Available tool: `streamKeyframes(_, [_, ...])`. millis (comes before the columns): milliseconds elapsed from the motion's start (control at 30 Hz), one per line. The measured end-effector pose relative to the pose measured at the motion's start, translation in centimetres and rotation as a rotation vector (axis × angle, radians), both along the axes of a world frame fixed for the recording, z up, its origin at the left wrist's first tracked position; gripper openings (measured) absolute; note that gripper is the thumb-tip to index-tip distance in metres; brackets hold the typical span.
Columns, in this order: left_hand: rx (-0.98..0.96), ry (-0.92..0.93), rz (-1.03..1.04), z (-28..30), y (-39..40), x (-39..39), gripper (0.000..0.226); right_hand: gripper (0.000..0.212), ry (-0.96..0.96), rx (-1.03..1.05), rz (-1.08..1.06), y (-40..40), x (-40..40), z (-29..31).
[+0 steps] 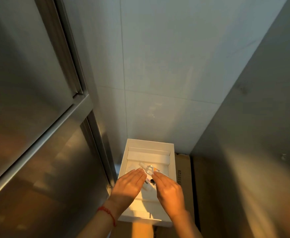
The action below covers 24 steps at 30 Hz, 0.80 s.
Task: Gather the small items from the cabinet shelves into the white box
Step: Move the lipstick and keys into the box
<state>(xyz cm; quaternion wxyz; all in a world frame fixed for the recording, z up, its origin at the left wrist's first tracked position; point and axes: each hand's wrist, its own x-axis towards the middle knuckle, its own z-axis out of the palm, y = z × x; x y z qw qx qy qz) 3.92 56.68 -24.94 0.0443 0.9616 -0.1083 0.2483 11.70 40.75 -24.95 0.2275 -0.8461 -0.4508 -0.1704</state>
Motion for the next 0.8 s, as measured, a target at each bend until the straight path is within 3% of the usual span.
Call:
streamKeyframes(533, [-0.111, 0.163, 0.071, -7.4, -0.2, 2.2, 0.070, 0.056, 0.162, -0.099, -0.081, 1.7, 0.9, -7.7])
streamKeyframes(800, [-0.145, 0.175, 0.099, -9.4, -0.3, 3.2, 0.062, 0.058, 0.209, -0.127, -0.094, 2.7, 1.8, -9.5])
